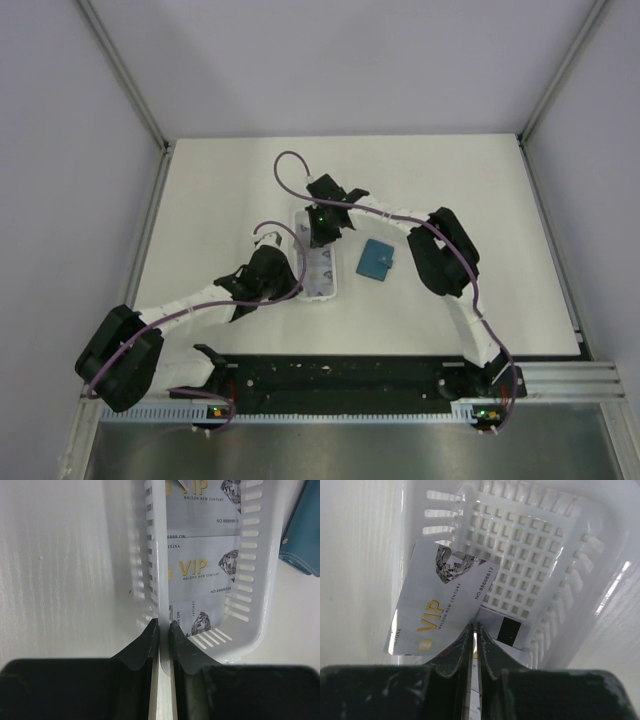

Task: Put the credit cards into the card holder
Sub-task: Pick up the credit card from the storage box.

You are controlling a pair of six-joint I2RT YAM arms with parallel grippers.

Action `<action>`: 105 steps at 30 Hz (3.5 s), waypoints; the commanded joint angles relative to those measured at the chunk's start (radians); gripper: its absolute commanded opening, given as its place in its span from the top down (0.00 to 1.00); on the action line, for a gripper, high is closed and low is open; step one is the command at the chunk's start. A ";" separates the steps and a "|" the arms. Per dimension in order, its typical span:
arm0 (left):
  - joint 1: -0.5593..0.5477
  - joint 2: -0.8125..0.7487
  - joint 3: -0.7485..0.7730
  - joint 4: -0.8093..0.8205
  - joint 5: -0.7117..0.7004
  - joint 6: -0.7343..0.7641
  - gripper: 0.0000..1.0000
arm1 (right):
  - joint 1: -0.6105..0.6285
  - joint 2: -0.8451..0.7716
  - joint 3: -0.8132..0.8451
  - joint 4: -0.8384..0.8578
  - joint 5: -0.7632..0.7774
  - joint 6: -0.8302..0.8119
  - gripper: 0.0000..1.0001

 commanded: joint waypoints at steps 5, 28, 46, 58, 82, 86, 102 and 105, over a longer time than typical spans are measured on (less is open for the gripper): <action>-0.001 0.017 0.015 0.016 0.009 0.014 1.00 | -0.008 -0.019 -0.065 0.081 -0.136 0.042 0.91; -0.002 0.011 0.013 0.010 0.008 0.016 1.00 | -0.010 -0.083 -0.097 0.098 -0.021 0.042 0.81; -0.002 0.013 0.017 0.005 0.008 0.019 1.00 | -0.008 -0.060 -0.081 0.130 -0.070 0.040 0.79; -0.001 0.005 0.017 -0.001 0.008 0.019 1.00 | -0.010 -0.127 -0.123 0.138 -0.017 0.031 0.71; -0.002 -0.019 0.018 -0.009 0.009 0.019 1.00 | -0.007 -0.181 -0.126 0.262 -0.107 0.146 0.20; -0.002 -0.022 0.020 -0.010 0.008 0.020 1.00 | 0.002 -0.141 -0.088 0.236 -0.092 0.148 0.18; -0.002 -0.022 0.018 -0.013 0.005 0.020 1.00 | 0.015 -0.033 -0.008 0.189 -0.080 0.154 0.27; -0.002 -0.022 0.017 -0.013 0.006 0.019 1.00 | 0.018 -0.019 0.001 0.187 -0.089 0.154 0.34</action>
